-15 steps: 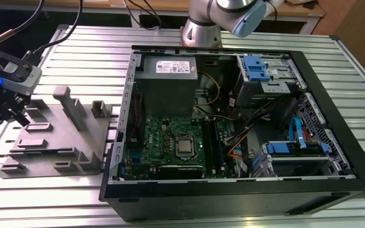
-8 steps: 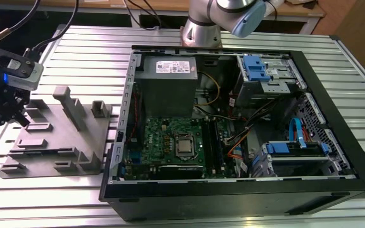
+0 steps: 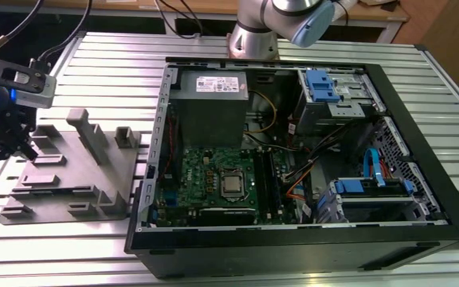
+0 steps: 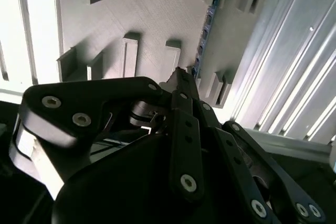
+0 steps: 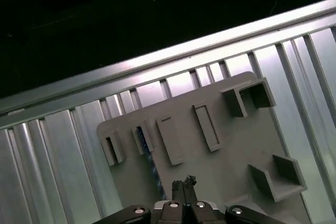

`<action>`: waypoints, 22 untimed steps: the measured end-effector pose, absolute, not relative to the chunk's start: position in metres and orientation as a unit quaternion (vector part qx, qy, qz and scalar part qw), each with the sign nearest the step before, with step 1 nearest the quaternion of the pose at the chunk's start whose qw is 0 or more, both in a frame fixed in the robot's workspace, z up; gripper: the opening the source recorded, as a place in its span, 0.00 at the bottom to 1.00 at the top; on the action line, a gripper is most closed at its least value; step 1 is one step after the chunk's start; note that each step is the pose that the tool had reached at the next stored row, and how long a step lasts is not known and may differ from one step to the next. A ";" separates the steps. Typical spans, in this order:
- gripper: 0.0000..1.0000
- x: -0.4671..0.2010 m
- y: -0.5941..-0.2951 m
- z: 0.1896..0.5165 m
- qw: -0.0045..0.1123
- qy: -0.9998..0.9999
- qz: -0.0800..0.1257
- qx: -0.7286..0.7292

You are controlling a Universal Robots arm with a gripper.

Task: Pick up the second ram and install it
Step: 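Pick up the second ram and move it above second insertion slot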

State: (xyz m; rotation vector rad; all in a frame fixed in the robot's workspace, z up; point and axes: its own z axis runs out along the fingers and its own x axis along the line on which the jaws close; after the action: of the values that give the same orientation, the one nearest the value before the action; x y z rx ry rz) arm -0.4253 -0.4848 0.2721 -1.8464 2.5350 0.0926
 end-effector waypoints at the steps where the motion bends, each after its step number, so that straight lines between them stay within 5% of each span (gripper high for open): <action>1: 0.07 -0.425 -0.485 0.272 0.002 0.803 0.030 -0.596; 22: 0.07 -0.425 -0.485 0.269 -0.001 0.734 0.030 -0.678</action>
State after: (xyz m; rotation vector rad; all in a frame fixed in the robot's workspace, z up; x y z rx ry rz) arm -0.4253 -0.4848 0.2687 -2.1318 2.3094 0.0931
